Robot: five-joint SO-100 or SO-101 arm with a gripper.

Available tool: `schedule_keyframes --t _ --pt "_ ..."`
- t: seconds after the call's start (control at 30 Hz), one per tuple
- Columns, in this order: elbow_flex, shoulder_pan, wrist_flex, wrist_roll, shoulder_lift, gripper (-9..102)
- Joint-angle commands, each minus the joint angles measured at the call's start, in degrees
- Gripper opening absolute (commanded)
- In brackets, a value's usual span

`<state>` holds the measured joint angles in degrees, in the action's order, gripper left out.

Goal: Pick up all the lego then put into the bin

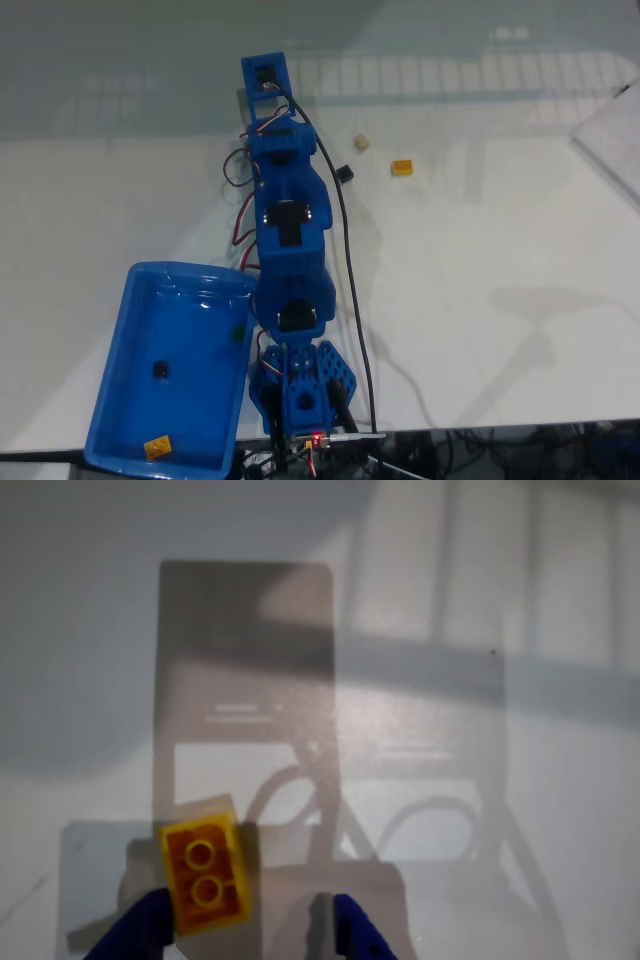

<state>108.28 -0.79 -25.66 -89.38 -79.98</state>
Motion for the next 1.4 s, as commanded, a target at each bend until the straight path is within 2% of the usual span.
schedule_keyframes --t 0.0,0.5,1.03,1.37 --pt "-3.3 -0.6 0.8 -0.4 -0.2 20" --pt "-3.4 -0.7 0.9 -1.1 1.1 13" --pt "-5.2 -1.8 2.9 -1.1 3.5 13" --pt "-5.2 -2.4 3.6 -1.3 4.7 0"
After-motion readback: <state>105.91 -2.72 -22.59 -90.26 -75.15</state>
